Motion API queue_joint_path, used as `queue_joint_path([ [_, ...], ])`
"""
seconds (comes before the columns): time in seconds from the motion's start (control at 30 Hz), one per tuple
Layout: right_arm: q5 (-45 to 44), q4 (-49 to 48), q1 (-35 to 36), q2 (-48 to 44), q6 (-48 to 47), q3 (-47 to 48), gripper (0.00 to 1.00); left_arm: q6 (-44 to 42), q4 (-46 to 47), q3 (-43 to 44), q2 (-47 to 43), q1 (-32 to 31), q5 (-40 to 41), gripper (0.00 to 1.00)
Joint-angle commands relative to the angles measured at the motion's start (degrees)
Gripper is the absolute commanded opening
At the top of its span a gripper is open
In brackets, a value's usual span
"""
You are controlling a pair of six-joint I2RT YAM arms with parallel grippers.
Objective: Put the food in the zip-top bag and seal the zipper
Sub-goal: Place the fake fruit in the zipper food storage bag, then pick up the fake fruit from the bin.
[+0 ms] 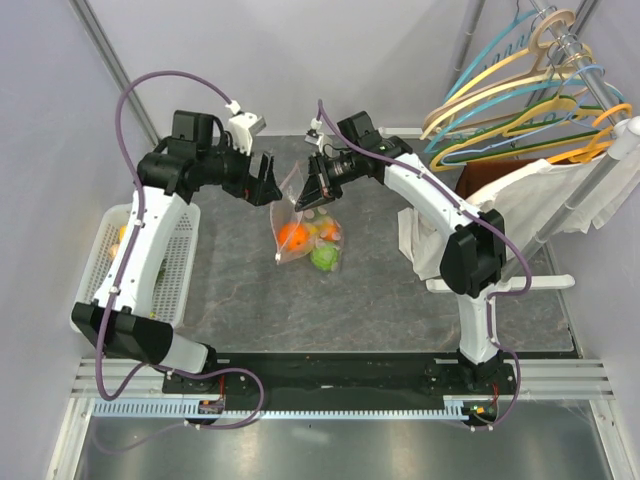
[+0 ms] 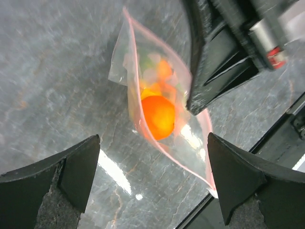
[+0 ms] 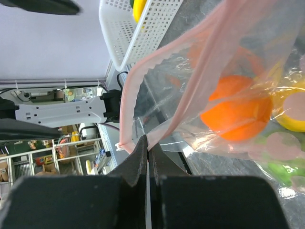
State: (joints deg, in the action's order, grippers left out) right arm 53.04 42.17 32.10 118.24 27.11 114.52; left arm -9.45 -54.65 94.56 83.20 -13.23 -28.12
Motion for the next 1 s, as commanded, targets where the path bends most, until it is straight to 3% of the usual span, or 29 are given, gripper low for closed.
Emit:
queue_joint_path([
  [0.0, 2.34, -2.09, -0.72, -4.85, 1.01, 1.85, 0.00, -3.11, -8.35, 9.49, -2.07, 0.84, -1.07, 1.00],
  [0.1, 1.90, -2.01, -1.60, -6.35, 0.66, 0.19, 0.00, -5.65, -9.51, 9.59, -2.51, 6.27, -0.44, 1.00],
  [0.23, 1.63, -2.01, -2.30, -7.14, 0.49, -1.14, 0.00, -9.26, -9.60, 3.46, -1.46, 21.37, 2.00, 0.94],
  [0.37, 1.37, -1.74, -2.39, -7.32, 0.13, -1.23, 0.00, -16.11, -4.86, -7.44, -2.16, 26.67, 14.72, 0.95],
  [0.53, 1.37, -1.66, -2.48, -6.70, -0.04, -1.32, 0.00, -26.57, 0.24, -15.29, 3.54, 34.74, 21.61, 0.97],
  [0.77, 1.19, -1.39, -2.39, -6.79, -0.39, -2.28, 0.00, -31.06, 8.32, -13.44, 11.36, 37.58, 29.60, 0.99],
  [0.97, 0.84, -1.30, -2.48, -6.53, -0.57, -2.46, 0.00, -30.89, 9.65, -9.40, 17.43, 37.67, 32.16, 1.00],
])
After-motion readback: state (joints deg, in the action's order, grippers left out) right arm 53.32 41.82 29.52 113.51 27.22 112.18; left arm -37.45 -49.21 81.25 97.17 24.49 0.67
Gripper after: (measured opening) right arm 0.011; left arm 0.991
